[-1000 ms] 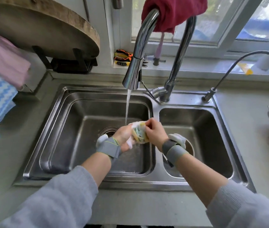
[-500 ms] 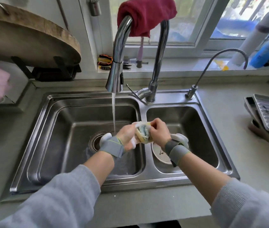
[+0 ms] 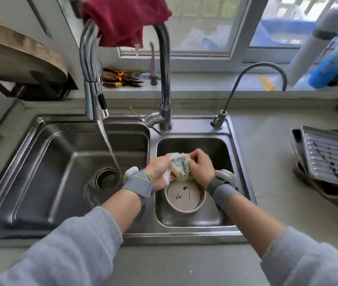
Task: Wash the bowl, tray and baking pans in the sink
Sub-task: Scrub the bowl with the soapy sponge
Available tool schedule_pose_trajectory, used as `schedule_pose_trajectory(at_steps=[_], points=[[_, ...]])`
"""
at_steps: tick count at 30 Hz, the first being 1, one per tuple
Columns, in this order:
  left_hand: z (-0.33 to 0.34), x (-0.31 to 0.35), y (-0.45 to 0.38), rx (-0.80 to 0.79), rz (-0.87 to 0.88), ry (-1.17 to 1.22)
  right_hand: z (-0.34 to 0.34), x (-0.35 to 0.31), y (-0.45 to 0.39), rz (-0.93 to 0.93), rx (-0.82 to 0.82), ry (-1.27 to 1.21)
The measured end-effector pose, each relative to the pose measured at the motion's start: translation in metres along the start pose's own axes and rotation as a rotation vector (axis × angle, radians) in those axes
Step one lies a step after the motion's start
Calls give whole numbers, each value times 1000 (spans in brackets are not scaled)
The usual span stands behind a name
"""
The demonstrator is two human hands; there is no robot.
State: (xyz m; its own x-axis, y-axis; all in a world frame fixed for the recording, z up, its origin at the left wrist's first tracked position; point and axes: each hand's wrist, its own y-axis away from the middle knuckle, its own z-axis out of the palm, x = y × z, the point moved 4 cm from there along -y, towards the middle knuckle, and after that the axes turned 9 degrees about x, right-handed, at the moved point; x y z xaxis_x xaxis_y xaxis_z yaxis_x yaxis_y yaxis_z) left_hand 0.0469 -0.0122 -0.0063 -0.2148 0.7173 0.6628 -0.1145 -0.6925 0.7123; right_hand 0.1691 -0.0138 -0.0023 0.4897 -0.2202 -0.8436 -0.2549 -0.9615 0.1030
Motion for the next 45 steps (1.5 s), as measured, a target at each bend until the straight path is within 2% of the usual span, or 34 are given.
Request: schedule_pose_trajectory(at_steps=[2,5,9,11,14,16,18,21,23,25,28,30,32,34,36,38,41,45], points=[[10,-1,-3,30,-20,-13,-6,-1,-1,-48,-52,25],[27,0,-14,90,-2,-23,-8,-2,0,-180,-241,2],[35,-8,-17,82,-33,41,-40,37,-55,7,-184,181],[31,-9,-17,79,-19,-63,-49,43,-63,53,-215,61],[27,-9,-30,196,4,-207,-37,40,-50,172,-535,-132],[32,-7,-36,266,44,-285,-26,48,-41,198,-631,-115],[40,1,-37,336,146,-398,-17,52,-37,216,-575,-162],[50,4,-36,440,398,-488,-7,60,-37,245,-486,-170],[56,-2,-36,425,581,-694,0,61,-30,341,-550,-251],[51,-12,-45,402,661,-932,2,60,-25,452,-615,-428],[35,-25,-58,274,485,-953,-8,66,-34,547,-580,-568],[28,-33,-65,234,387,-1020,-15,73,-41,593,-487,-605],[17,-43,-74,289,289,-1095,-16,84,-50,638,-354,-580],[-1,-61,-82,383,113,-1124,-17,92,-59,657,-240,-519],[-18,-85,-86,445,-99,-1069,-13,99,-66,647,-224,-435],[-30,-107,-95,478,-255,-986,-6,106,-69,654,-278,-376],[-32,-126,-110,461,-341,-968,6,119,-72,673,-254,-396],[-29,-143,-124,506,-299,-955,12,139,-72,694,-138,-344]])
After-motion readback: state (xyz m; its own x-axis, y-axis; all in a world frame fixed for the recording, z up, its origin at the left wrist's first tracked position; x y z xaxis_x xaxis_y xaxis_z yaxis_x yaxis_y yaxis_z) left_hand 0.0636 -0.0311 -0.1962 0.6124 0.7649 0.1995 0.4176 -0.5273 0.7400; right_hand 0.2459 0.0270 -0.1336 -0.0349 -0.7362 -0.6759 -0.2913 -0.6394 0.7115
